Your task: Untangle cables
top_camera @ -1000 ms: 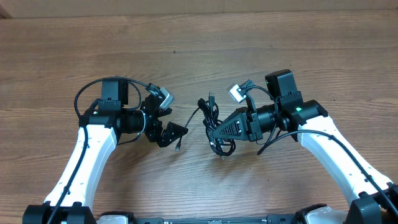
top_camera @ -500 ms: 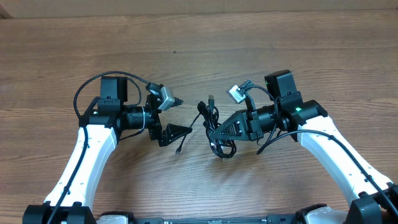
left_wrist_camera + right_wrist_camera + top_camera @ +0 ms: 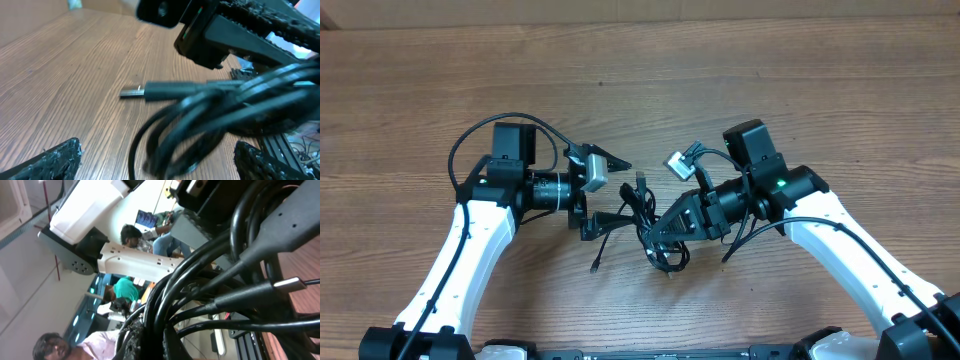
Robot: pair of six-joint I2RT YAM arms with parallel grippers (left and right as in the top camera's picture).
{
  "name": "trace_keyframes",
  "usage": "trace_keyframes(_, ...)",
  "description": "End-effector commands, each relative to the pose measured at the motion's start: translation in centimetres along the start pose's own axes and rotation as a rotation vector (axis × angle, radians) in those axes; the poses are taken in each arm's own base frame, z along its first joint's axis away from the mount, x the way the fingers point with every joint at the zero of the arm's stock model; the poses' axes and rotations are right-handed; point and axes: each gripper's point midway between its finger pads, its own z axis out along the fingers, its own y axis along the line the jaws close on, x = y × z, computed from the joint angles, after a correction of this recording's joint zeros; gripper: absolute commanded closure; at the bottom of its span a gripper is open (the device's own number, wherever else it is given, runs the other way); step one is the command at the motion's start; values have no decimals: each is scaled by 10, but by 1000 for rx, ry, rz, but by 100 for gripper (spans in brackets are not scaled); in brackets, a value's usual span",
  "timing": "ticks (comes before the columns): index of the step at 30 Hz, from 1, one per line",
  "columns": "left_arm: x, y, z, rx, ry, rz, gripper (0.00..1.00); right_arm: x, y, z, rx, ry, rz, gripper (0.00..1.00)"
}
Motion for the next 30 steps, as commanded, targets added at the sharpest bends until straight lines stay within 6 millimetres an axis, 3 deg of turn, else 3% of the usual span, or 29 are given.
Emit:
trace_keyframes(1, -3, -7, 7, 40, -16, 30, 18, 1, 14, 2, -43, 13, -32, 96)
trace_keyframes(2, -3, -8, 8, 43, -12, 31, 27, 1, 14, 2, -43, 13, -32, 96)
trace_keyframes(6, 2, -8, 11, 40, 16, 23, 96, 1, 14, 2, -43, 13, -36, 96)
trace_keyframes(11, 6, -13, 10, 47, 31, -23, 96, 0, 14, 2, -42, 13, -50, 96)
trace_keyframes(14, 12, -17, 10, 51, 54, -69, 96, -1, 12, 2, -29, 11, -66, 91)
trace_keyframes(16, 22, -19, 9, 40, 103, -126, 96, -3, 2, 2, 30, 2, -69, 79)
trace_keyframes(18, 32, -21, 7, 29, 153, -168, 96, -6, -13, 1, 115, -12, -67, 73)
trace_keyframes(24, 63, -26, 0, -22, 318, -314, 96, -17, -68, -16, 452, -96, 68, 42)
trace_keyframes(30, 87, -18, -10, -120, 452, -408, 96, -21, -91, -29, 602, -130, 68, 18)
